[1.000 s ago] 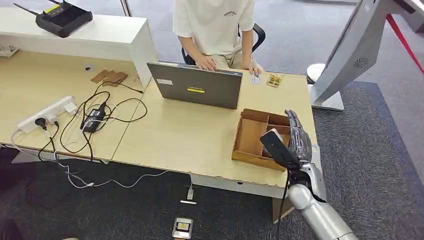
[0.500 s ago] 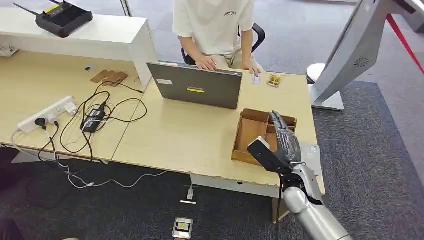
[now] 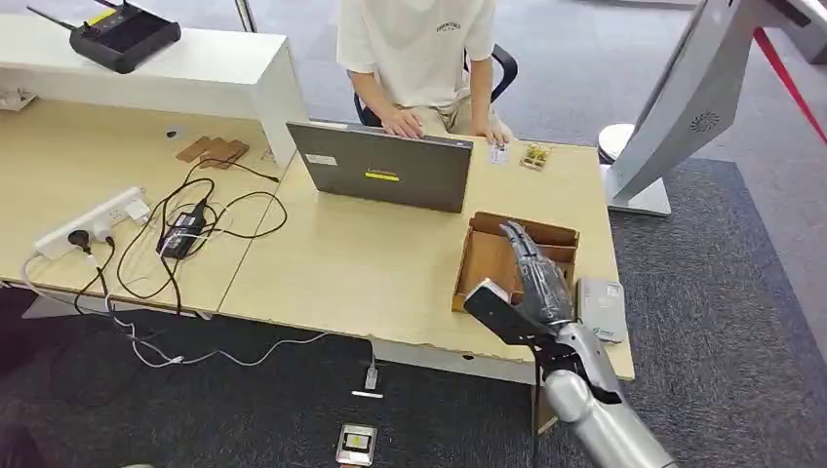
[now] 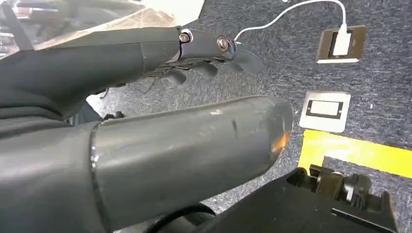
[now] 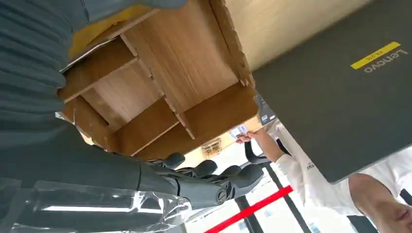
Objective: Pass the card to the sensor for recognition and then transmit it.
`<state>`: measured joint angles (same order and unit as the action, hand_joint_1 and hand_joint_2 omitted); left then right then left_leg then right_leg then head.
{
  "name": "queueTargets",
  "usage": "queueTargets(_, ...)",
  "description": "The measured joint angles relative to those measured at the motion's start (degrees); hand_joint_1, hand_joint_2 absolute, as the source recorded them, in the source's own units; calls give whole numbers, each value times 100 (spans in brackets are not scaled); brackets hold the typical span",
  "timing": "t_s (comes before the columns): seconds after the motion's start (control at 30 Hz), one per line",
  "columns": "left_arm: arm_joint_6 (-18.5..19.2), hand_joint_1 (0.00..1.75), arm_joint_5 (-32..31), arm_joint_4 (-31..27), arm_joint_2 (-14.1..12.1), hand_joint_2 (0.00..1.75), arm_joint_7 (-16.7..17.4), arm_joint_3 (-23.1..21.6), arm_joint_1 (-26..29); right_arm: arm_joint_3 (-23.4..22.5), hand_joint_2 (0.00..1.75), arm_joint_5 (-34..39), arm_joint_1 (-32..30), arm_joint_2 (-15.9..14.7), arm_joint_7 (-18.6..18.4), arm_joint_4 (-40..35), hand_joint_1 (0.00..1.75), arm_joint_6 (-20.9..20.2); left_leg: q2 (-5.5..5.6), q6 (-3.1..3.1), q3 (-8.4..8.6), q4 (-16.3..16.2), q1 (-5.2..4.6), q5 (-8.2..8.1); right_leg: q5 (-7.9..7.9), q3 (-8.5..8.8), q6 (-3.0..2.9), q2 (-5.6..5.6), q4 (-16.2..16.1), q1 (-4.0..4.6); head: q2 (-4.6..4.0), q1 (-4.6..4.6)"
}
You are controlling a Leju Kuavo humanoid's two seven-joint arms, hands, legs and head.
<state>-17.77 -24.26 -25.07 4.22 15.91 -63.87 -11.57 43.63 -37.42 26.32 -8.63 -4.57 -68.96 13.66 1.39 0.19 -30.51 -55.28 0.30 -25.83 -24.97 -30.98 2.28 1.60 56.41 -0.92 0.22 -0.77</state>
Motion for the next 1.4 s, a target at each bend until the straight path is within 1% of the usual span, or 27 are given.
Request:
queueTargets(0.1, 0, 0, 4, 0, 0, 0, 20, 0, 0, 33, 175, -173, 0, 0, -83, 2, 0, -57, 0, 0, 0, 0, 0, 0, 0, 0, 0, 0, 0, 0, 0, 0)
queueTargets(0.37, -9, 0, 31, 0, 0, 0, 85, 0, 2, 118, 175, -684, -85, -39, -367, 0, 0, -461, 0, 0, 0, 0, 0, 0, 0, 0, 0, 0, 0, 0, 0, 0)
queueTargets(0.53, -33, 0, 46, 0, 0, 0, 105, 0, 9, 135, 175, -971, -160, -87, -566, -55, 0, -472, 0, 0, 1, 0, 0, 0, 0, 0, 0, 0, -1, 0, 0, 0)
queueTargets(0.67, -81, 0, 63, 0, -2, 0, 122, 0, 20, 120, 175, -1206, -228, -131, -754, -94, 0, -383, -1, 0, 1, 0, 0, 0, 0, -1, 0, 0, -1, 0, 0, 0)
queueTargets(0.93, -83, 0, 37, 0, 0, 0, 133, 0, 28, -7, 175, -1580, -401, -201, -997, -181, 0, -109, -1, 0, 1, -1, 0, 0, 0, -1, 0, 0, -1, 0, 0, 0)
queueTargets(1.1, -83, 0, 9, 0, 0, 0, 133, 0, 27, -133, 175, -2020, -439, -245, -1355, -179, 0, 204, -1, 0, 1, 0, 0, 0, 0, 0, 0, 0, -2, 0, 0, 0)
queueTargets(1.2, -83, 0, -11, 0, 4, 0, 133, 0, 26, -227, 175, -2107, -472, -280, -1510, -149, 0, 343, -1, 0, 1, -1, 0, 0, 0, 0, 0, 0, -2, 0, 0, 0)
queueTargets(1.4, -81, 0, -61, 0, 28, 0, 133, 0, 21, -372, 175, -2085, -535, -341, -1576, -79, 0, 420, -1, 0, 1, 0, 0, 0, 0, 0, 0, 0, -2, -1, 0, 0)
